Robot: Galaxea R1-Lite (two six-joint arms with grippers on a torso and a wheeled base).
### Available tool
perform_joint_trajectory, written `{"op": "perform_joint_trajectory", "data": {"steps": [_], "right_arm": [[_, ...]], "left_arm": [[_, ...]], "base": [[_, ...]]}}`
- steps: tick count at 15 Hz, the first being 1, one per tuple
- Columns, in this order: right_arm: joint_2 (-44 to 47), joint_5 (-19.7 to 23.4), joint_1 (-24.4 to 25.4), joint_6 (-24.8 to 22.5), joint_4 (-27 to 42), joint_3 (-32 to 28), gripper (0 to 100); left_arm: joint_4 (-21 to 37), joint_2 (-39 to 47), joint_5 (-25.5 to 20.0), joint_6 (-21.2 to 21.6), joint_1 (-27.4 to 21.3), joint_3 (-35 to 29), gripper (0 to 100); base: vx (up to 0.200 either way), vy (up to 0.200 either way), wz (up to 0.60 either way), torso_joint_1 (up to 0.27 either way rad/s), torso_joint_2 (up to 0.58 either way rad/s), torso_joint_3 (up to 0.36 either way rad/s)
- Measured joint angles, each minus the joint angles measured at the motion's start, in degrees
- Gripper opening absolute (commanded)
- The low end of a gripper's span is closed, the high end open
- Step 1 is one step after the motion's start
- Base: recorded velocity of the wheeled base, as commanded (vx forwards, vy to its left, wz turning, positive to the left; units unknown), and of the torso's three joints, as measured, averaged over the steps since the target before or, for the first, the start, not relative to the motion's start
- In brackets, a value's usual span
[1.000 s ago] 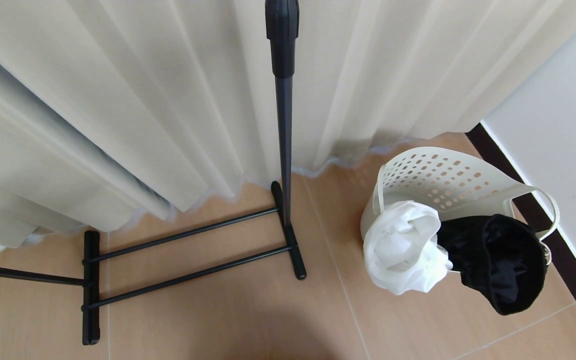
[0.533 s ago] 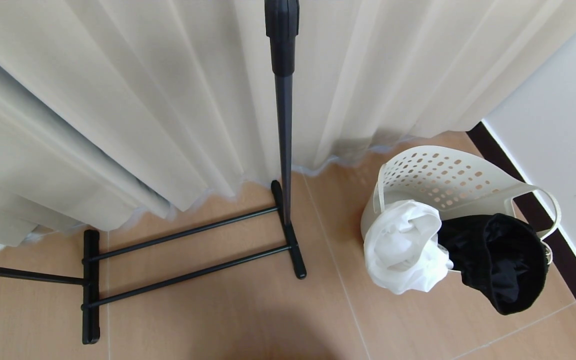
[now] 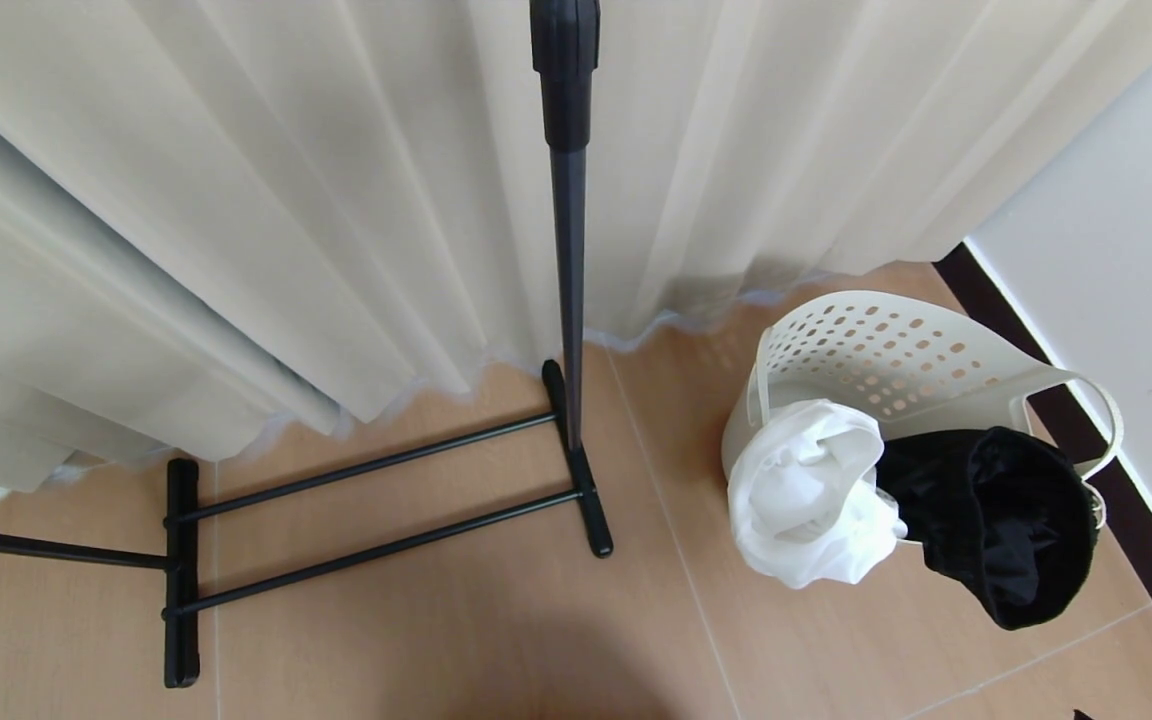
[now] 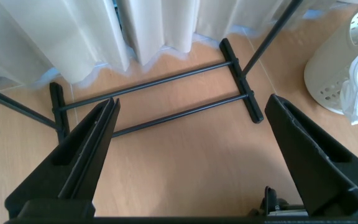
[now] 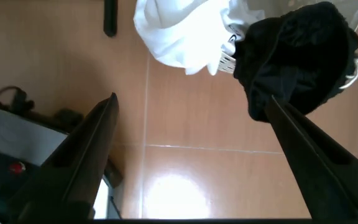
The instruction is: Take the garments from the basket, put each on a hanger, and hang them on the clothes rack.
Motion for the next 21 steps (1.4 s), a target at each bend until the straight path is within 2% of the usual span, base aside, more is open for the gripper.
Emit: {"op": "perform_joint_trajectory", "data": {"steps": [2,5,6,9,11,14,17,19,21], "right_arm": [[9.1,-1.7,0.1,-6.0,-2.3,-3.1,100],[22.2,-7.0,0.5,-18.1,-3.8,-10.5,100],[26.1,-7.9,1.3,-20.7,-4.0,-13.1,100],[37.7,-11.5,6.5,-24.7,-4.4,-21.7,100],[44.2,-15.0,9.2,-29.5,-4.4,-27.3,100],[51.4,-17.1,10.9,-33.6,-4.4,-33.2,100],[58.2,-23.0,12.6,-36.9,-4.7,-39.2,100],[62.8,-24.6,13.3,-40.4,-9.4,-42.5,100],[67.0,-26.4,13.5,-43.5,-17.6,-44.0,100]], "left_arm": [[0.0,0.0,0.0,0.0,0.0,0.0,100],[0.0,0.0,0.0,0.0,0.0,0.0,100],[0.0,0.0,0.0,0.0,0.0,0.0,100],[0.0,0.0,0.0,0.0,0.0,0.0,100],[0.0,0.0,0.0,0.0,0.0,0.0,100],[0.0,0.0,-0.1,0.0,0.0,0.0,100],[0.0,0.0,-0.1,0.0,0.0,0.0,100],[0.0,0.0,0.0,0.0,0.0,0.0,100],[0.0,0.0,-0.1,0.0,0.0,0.0,100]], "base": [[0.0,0.0,0.0,0.0,0.0,0.0],[0.0,0.0,0.0,0.0,0.0,0.0],[0.0,0.0,0.0,0.0,0.0,0.0],[0.0,0.0,0.0,0.0,0.0,0.0],[0.0,0.0,0.0,0.0,0.0,0.0],[0.0,0.0,0.0,0.0,0.0,0.0],[0.0,0.0,0.0,0.0,0.0,0.0],[0.0,0.0,0.0,0.0,0.0,0.0],[0.0,0.0,0.0,0.0,0.0,0.0]]}}
